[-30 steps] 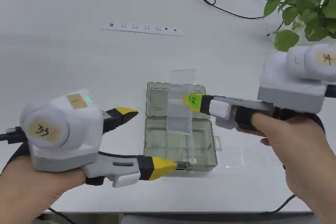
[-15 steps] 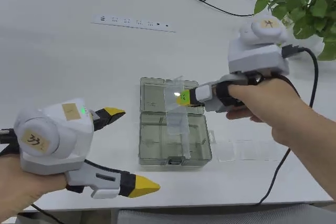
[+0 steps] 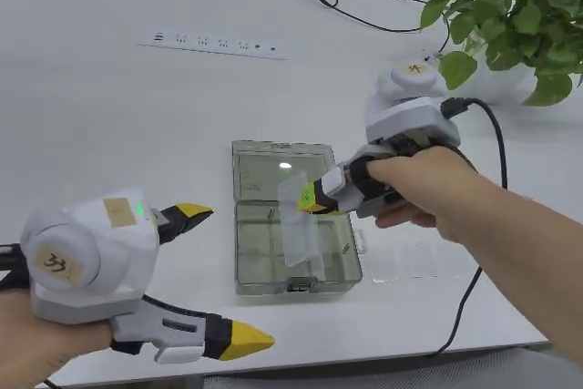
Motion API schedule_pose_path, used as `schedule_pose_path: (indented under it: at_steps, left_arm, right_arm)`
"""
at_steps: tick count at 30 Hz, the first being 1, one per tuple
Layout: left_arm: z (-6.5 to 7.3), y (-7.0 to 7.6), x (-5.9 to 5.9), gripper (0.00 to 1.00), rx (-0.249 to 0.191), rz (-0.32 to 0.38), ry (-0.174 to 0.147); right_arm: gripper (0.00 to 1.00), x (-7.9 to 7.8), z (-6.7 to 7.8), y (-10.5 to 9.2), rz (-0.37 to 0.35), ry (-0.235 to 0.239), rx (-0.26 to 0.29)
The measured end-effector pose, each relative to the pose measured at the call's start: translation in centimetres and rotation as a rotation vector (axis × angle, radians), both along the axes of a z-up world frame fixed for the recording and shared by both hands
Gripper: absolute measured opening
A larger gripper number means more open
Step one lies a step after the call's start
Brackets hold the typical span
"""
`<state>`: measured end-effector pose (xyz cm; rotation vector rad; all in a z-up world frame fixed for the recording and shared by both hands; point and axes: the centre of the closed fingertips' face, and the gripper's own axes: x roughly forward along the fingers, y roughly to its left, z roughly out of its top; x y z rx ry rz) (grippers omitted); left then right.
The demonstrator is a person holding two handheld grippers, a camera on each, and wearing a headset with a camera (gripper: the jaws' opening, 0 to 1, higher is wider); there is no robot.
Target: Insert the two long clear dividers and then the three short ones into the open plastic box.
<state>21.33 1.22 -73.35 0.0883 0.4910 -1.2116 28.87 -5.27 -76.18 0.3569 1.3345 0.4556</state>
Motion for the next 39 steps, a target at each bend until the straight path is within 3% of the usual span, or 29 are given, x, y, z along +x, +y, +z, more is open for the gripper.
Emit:
schedule_pose_path:
  at_steps: [4, 16, 39]
  left_arm:
    - [-0.2, -0.1, -0.1, 1.00, -0.003, -0.009, 0.005]
    - [-0.4, -0.3, 0.1, 1.00, -0.025, -0.015, 0.022]
    - [-0.6, -0.5, 0.2, 0.98, -0.027, -0.016, 0.036]
  right_arm:
    - [0.06, -0.4, -1.2, 0.1, -0.005, 0.014, -0.020]
    - [0.06, -0.5, -2.5, 0.2, 0.018, 0.015, -0.070]
    - [0.06, -0.4, -3.2, 0.4, 0.063, -0.042, -0.117]
